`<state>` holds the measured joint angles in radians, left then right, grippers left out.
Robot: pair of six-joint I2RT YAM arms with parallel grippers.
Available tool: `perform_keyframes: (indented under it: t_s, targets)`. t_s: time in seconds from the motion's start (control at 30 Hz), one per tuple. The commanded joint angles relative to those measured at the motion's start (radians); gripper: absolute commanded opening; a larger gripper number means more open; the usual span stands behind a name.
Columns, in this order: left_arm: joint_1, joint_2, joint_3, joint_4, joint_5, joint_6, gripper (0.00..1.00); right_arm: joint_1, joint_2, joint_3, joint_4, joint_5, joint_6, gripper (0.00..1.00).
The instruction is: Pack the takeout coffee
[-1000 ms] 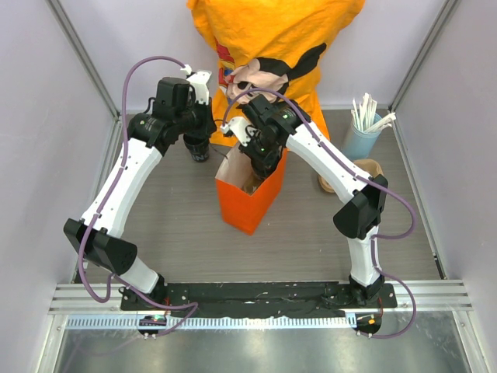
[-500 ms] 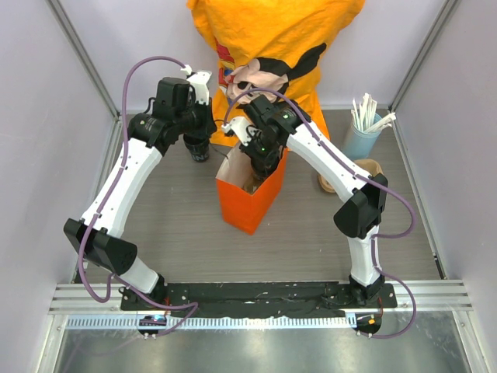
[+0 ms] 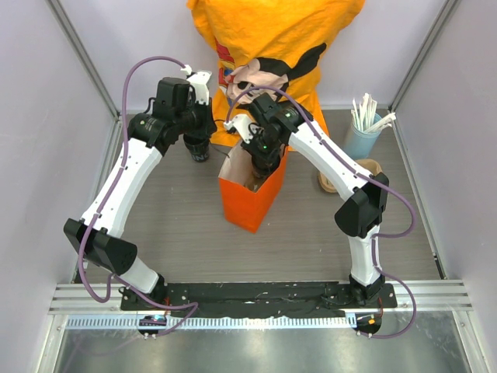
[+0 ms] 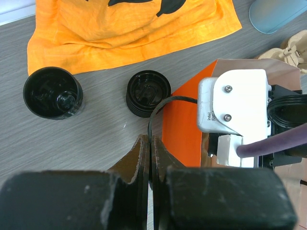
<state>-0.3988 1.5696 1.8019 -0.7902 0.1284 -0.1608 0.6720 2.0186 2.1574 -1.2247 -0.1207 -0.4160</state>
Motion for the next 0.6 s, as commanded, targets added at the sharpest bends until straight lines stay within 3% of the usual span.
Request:
perform_keyframes:
  t_s: [0.0, 0.57]
  targets:
    - [0.003, -0.014, 0.002, 0.014, 0.01, -0.005, 0.0, -0.003, -0.004, -0.007, 0.033, -0.017, -0.001, 0.01]
    - [0.003, -0.011, 0.005, 0.012, 0.01, -0.005, 0.0, -0.002, -0.009, -0.048, 0.047, -0.03, -0.003, 0.01]
